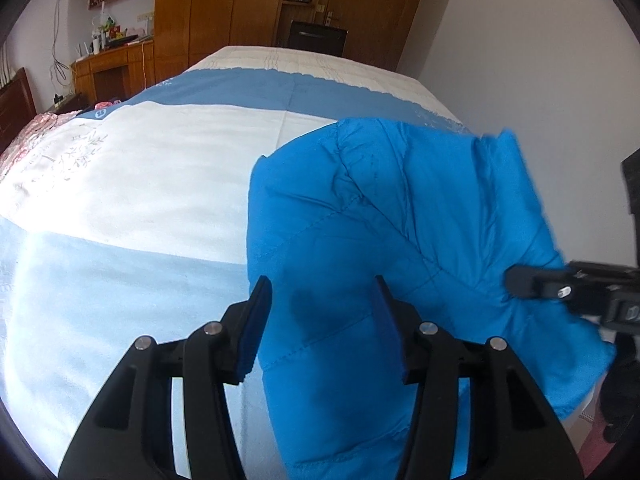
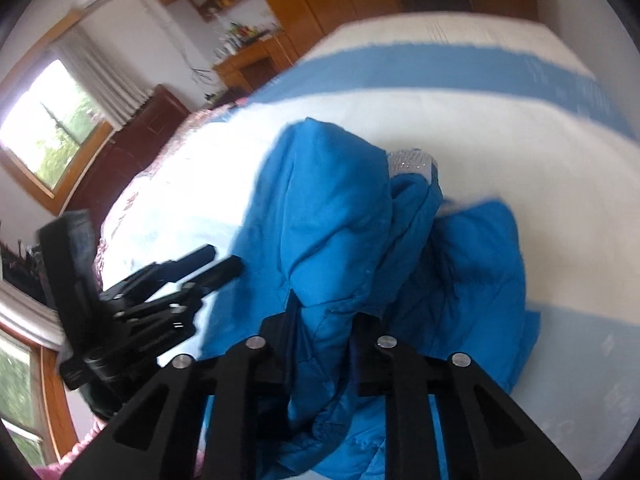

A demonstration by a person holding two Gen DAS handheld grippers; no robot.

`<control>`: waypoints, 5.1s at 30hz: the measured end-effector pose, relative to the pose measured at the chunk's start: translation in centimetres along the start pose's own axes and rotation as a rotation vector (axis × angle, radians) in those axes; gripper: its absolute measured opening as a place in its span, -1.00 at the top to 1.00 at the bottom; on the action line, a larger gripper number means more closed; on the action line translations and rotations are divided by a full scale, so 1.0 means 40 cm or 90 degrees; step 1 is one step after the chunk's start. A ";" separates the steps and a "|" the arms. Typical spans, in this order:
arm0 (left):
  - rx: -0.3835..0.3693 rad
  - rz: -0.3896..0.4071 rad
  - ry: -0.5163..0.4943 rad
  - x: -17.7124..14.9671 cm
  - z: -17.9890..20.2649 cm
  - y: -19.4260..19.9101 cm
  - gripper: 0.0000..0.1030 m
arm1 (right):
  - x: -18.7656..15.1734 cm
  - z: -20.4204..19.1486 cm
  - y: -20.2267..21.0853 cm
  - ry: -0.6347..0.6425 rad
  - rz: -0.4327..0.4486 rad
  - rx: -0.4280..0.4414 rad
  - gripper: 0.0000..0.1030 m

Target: Fold large clothes

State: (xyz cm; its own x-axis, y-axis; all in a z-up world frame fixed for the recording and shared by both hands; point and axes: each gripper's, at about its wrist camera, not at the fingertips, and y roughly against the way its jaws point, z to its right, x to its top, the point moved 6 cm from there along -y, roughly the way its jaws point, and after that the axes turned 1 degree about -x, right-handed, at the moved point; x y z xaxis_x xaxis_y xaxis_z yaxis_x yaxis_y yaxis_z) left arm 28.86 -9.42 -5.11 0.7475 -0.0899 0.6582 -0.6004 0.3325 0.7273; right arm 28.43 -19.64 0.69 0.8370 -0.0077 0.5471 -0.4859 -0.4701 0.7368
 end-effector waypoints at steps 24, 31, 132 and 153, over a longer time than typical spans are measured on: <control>-0.075 -0.044 -0.090 -0.115 0.149 -0.095 -0.08 | -0.217 0.298 -0.003 -0.137 0.037 -0.012 0.61; -0.102 -0.029 -0.054 -0.086 0.115 -0.017 -0.06 | -0.198 0.216 0.128 -0.042 0.095 -0.126 0.39; -0.021 -0.029 -0.087 -0.186 0.140 -0.092 -0.23 | -0.296 0.220 -0.015 -0.038 0.124 -0.098 0.74; 0.005 0.013 -0.096 -0.138 0.109 0.015 -0.27 | -0.272 0.128 0.093 0.009 0.160 -0.115 0.17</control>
State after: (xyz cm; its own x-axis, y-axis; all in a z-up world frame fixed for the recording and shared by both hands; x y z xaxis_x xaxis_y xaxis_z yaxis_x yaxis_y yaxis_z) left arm 23.12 -12.82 -7.44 0.6841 -0.2225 0.6947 -0.6181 0.3288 0.7140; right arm 18.79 -25.84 -4.56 0.6815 -0.0907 0.7262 -0.7156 -0.2902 0.6353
